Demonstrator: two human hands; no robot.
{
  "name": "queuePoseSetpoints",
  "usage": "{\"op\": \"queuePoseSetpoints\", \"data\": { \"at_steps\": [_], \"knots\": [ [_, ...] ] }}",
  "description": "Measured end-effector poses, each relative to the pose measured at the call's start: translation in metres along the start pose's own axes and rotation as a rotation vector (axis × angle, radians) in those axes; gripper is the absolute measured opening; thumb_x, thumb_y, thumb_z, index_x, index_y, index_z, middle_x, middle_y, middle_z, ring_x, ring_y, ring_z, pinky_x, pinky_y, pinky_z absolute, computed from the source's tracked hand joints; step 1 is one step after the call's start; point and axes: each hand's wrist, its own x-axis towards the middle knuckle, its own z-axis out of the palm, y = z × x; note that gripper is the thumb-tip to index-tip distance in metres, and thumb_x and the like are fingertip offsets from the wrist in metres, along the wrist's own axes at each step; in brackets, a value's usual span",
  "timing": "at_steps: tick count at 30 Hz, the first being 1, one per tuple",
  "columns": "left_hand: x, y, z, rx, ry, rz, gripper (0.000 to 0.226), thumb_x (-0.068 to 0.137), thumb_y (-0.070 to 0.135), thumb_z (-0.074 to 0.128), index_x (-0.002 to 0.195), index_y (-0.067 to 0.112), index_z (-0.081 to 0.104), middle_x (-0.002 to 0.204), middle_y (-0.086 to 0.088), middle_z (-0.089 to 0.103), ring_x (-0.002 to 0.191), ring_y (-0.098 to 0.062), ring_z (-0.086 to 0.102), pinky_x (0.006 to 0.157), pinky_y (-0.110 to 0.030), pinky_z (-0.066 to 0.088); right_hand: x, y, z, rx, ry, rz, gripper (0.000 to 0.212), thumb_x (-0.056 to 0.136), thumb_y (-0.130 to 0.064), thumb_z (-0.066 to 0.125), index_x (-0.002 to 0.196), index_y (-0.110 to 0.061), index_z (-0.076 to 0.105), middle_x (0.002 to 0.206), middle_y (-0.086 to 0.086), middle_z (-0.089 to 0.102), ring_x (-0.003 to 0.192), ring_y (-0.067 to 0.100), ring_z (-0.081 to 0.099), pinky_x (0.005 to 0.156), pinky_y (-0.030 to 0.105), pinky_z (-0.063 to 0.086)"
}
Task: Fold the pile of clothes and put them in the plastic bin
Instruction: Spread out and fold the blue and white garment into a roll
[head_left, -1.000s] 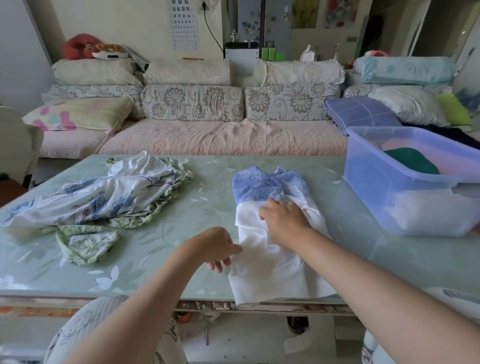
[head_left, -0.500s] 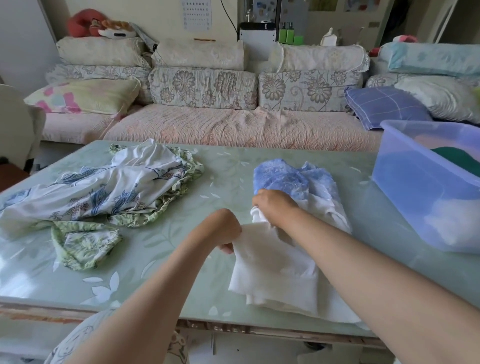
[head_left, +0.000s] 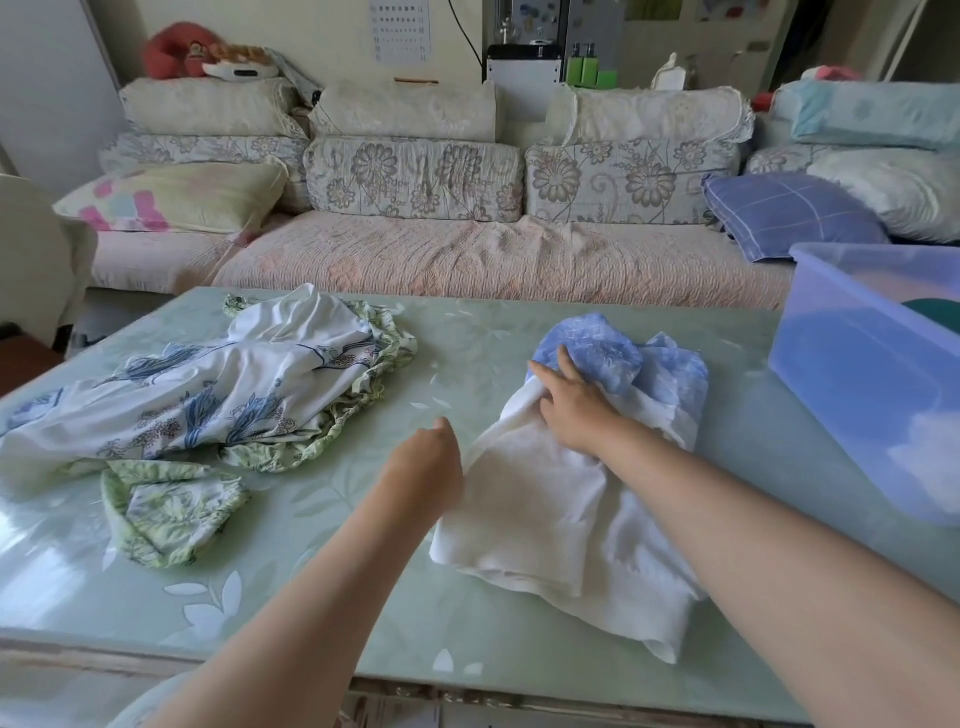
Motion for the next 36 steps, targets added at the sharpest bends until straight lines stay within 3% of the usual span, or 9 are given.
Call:
{"op": "queuePoseSetpoints", "data": {
  "at_steps": [4,8,12,17,23,26,29,33,36],
  "knots": [
    [-0.002,0.014,0.002,-0.185,0.210,0.387,0.034,0.090,0.018,0.055,0.124,0.023,0.054,0.126,-0.005,0.049,0.119,-0.028,0.047,0.088,-0.034,0.042,-0.017,-0.006,-0.001,-0.111,0.068,-0.123,0.056,0.102,-0.029,0.041,0.155,-0.027,0.027,0.167,0.007,-0.001,0.153,0.024,0.004,0.122,0.047,0.005],
    [-0.016,0.020,0.017,0.082,-0.407,0.428,0.097,0.076,0.067,0.065,0.151,0.050,0.005,0.163,0.011,-0.004,0.150,-0.018,-0.006,0.120,-0.049,0.012,-0.048,0.008,0.009,-0.174,-0.173,-0.033,0.073,0.099,-0.059,0.036,0.158,-0.037,0.001,0.165,0.006,-0.019,0.152,0.023,-0.018,0.121,0.054,-0.006],
    [-0.027,0.014,0.011,0.244,-0.552,0.347,0.124,0.050,0.080,0.069,0.139,0.065,-0.016,0.155,0.022,-0.030,0.145,-0.018,-0.027,0.116,-0.062,0.011,-0.070,0.031,0.008,-0.233,-0.248,0.095,0.081,0.093,-0.074,0.022,0.156,-0.038,-0.012,0.164,0.007,-0.024,0.150,0.024,-0.025,0.120,0.057,-0.007],
    [-0.034,0.023,0.008,0.290,-0.487,0.364,0.133,0.050,0.079,0.074,0.147,0.054,-0.013,0.160,0.012,-0.024,0.147,-0.018,-0.024,0.118,-0.059,0.004,-0.089,0.018,-0.004,-0.241,-0.156,-0.034,0.079,0.095,-0.058,0.040,0.159,-0.031,0.002,0.165,0.008,-0.018,0.151,0.024,-0.023,0.120,0.057,-0.009],
    [-0.047,0.046,-0.010,0.120,-0.436,0.234,0.086,0.071,0.085,0.048,0.144,0.043,0.032,0.149,0.002,0.022,0.142,-0.027,0.015,0.110,-0.048,0.024,-0.117,0.012,-0.003,-0.030,-0.385,0.116,0.111,0.073,-0.079,0.059,0.155,-0.046,-0.010,0.160,0.000,-0.035,0.149,0.026,-0.026,0.117,0.060,-0.001],
    [-0.049,0.051,-0.017,0.148,-0.562,0.280,0.065,0.074,0.068,0.058,0.130,0.036,0.053,0.129,-0.001,0.050,0.119,-0.021,0.050,0.101,-0.041,0.044,-0.126,0.018,-0.023,-0.116,-0.444,0.053,0.114,0.064,-0.077,0.069,0.152,-0.055,0.001,0.165,-0.004,-0.020,0.153,0.022,-0.013,0.121,0.055,0.009],
    [-0.056,0.053,-0.026,-0.072,-0.805,0.263,0.042,0.092,0.042,0.061,0.131,0.025,0.059,0.118,0.001,0.061,0.100,-0.017,0.061,0.092,-0.035,0.054,-0.136,0.022,-0.042,-0.181,-0.519,-0.038,0.114,0.060,-0.071,0.079,0.153,-0.052,0.015,0.165,-0.006,0.001,0.153,0.023,0.001,0.121,0.049,0.019],
    [-0.058,0.052,-0.041,-0.176,-1.008,0.287,0.032,0.098,0.035,0.053,0.127,0.024,0.062,0.106,0.001,0.071,0.088,-0.022,0.069,0.072,-0.029,0.053,-0.136,0.026,-0.054,-0.084,-0.465,-0.033,0.078,0.071,-0.069,0.074,0.140,-0.044,0.047,0.146,-0.005,0.045,0.134,0.018,0.045,0.108,0.033,0.039],
    [-0.043,0.066,-0.036,-0.175,-0.610,0.361,0.024,0.096,0.026,0.046,0.106,0.028,0.068,0.087,0.007,0.075,0.070,-0.016,0.070,0.054,-0.020,0.041,-0.132,0.028,-0.056,-0.031,-0.163,-0.047,0.039,0.089,-0.050,0.063,0.126,-0.037,0.060,0.122,-0.007,0.061,0.119,0.017,0.056,0.098,0.029,0.043]
  ]
}}
